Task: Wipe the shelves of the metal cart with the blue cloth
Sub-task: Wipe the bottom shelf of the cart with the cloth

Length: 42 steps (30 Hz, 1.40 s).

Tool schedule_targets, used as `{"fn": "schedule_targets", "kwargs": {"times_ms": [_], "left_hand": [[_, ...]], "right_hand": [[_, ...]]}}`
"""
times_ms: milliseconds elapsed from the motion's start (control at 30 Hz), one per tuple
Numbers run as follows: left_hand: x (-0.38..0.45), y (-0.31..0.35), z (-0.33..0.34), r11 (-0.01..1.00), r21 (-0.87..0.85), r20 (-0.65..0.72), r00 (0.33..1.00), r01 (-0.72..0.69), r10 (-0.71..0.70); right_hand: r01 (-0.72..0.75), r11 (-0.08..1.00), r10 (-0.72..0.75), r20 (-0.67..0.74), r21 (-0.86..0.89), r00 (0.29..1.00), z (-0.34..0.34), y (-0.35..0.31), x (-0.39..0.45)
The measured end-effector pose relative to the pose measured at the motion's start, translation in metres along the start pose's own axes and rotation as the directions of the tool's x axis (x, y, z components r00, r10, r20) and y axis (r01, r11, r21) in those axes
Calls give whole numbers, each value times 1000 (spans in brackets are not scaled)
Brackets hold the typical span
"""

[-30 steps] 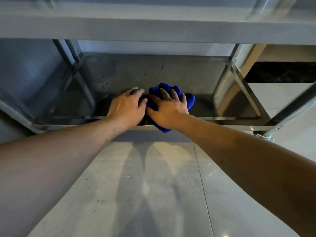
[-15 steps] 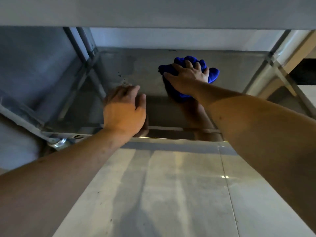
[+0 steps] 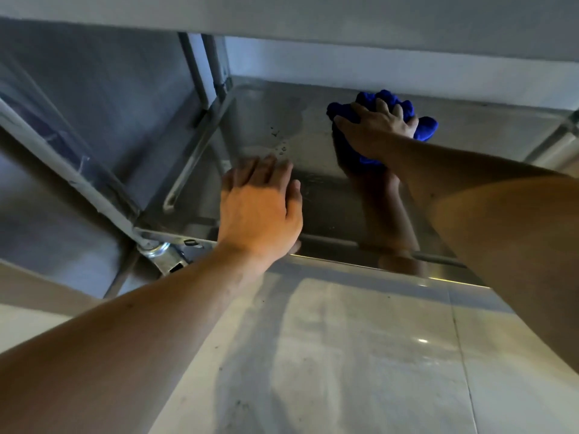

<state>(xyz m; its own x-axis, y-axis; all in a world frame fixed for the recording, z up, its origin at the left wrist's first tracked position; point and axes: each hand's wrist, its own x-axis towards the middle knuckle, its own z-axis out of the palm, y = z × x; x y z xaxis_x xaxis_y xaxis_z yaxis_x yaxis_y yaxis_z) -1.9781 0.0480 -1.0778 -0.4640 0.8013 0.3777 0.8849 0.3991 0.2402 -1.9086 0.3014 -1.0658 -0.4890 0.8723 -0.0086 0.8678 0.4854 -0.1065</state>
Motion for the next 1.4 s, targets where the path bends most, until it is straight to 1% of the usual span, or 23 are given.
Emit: {"fn": "schedule_targets", "kwargs": {"times_ms": [100, 200, 300, 400, 567, 667, 767, 867, 933, 1033, 1133, 1300, 1400], "left_hand": [[0, 0, 0, 1000, -26, -16, 1000, -9, 9], [-1, 0, -1, 996, -91, -54, 998, 4, -9], [-2, 1, -5, 987, -157, -110, 992, 37, -55], [-4, 2, -10, 980, -178, -134, 984, 92, -117], [0, -5, -24, 980, -99, -190, 963, 174, -190], [3, -11, -36, 972, -72, -185, 955, 222, -232], [-3, -7, -44, 976, -40, -159, 963, 216, -220], [-10, -3, -49, 981, -14, -124, 973, 194, -194], [-9, -3, -49, 983, -1, -108, 977, 185, -184], [-3, -7, -48, 977, -28, -112, 971, 210, -212], [9, -14, -47, 981, -68, -125, 974, 184, -191], [22, -43, -45, 939, -195, -108, 945, 285, -309], [19, -69, -38, 947, -157, -50, 955, 281, -291]], "right_hand": [[45, 999, -44, 9, -13, 999, 5, -15, -7], [103, 995, -103, 10, -17, 995, 10, -30, -23], [144, 989, -144, 18, -14, 989, 12, -45, -46], [205, 979, -205, 25, 4, 979, 13, -56, -81], [332, 941, -336, 65, 74, 939, 15, -53, -143], [387, 917, -393, 48, 98, 918, 13, -44, -170], [436, 895, -441, 49, 90, 896, 12, -35, -194], [455, 888, -459, 60, 68, 886, 11, -39, -207], [450, 891, -454, 68, 63, 889, 11, -46, -210], [445, 894, -448, 63, 55, 892, 12, -59, -206], [439, 896, -443, 78, 63, 893, 13, -76, -189], [386, 920, -391, 102, 67, 915, 17, -101, -135], [338, 941, -339, 62, 28, 939, 22, -114, -91]]}}
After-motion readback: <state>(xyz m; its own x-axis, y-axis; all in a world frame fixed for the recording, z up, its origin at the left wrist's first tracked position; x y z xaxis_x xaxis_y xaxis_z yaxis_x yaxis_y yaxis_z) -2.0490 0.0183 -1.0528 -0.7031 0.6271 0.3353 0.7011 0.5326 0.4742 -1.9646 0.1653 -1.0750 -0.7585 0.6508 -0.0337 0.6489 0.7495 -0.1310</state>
